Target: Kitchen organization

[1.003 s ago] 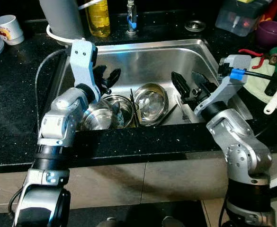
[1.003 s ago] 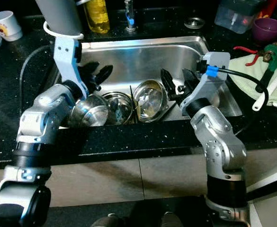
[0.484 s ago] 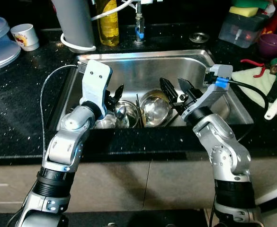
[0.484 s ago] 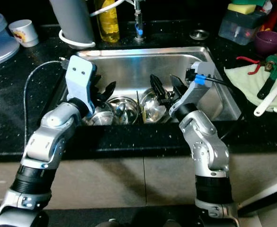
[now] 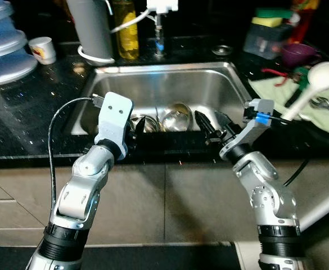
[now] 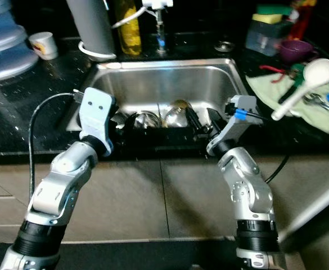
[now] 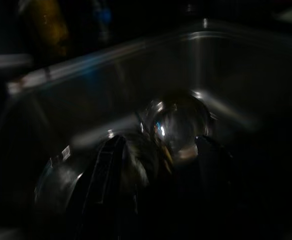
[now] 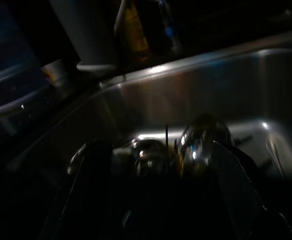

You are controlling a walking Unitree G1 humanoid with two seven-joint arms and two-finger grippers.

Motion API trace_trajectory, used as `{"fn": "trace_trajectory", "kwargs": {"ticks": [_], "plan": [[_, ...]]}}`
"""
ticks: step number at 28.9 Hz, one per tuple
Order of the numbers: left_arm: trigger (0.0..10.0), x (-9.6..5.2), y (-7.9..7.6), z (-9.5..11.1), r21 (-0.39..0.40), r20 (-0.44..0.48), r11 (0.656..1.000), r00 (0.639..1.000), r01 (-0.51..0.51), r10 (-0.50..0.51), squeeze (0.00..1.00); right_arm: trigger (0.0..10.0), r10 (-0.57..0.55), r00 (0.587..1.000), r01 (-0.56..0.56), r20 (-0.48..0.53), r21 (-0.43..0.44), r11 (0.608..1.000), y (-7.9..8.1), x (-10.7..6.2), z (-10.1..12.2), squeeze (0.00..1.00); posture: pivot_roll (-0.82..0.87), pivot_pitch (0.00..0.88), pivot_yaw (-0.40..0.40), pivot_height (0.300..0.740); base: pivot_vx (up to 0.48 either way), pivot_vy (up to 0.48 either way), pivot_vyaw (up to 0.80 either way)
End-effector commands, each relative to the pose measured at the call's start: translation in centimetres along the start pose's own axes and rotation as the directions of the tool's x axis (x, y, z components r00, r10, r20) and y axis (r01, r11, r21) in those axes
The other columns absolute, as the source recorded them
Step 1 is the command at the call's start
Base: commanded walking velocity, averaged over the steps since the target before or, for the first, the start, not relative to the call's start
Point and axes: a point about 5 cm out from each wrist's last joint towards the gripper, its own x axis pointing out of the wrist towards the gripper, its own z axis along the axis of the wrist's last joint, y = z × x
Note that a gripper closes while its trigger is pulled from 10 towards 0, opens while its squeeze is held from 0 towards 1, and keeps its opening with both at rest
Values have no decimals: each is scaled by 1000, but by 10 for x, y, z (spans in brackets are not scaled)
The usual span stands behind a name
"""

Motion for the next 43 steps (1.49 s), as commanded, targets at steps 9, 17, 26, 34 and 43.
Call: {"fn": "trace_trajectory", "kwargs": {"ticks": [9,17,26,34,43], "plan": [[10000,-30,-4,-35,-35,-101,999,994,-42,38,0,10000,20,1000,-21,-16,-70,997,6,-18,-5,0,-1,0,9,736,0,0,350],[10000,-50,-31,-51,-106,-153,994,988,-33,17,0,10000,30,1000,-30,-5,-75,997,9,-26,-3,0,-9,0,17,736,0,0,800],[10000,-64,-37,-57,-125,-151,986,985,-106,87,0,10000,74,997,-74,2,-57,996,29,-26,-9,0,-7,0,30,736,0,0,799],[10000,-63,-38,-58,-102,-142,991,987,-87,72,0,10000,117,993,-117,4,-60,991,39,-26,-10,0,0,0,36,736,0,0,794],[10000,-60,-38,-55,-54,-105,996,992,-74,68,0,10000,165,986,-164,19,-55,985,45,-23,-9,0,5,0,40,736,0,0,790]]}}
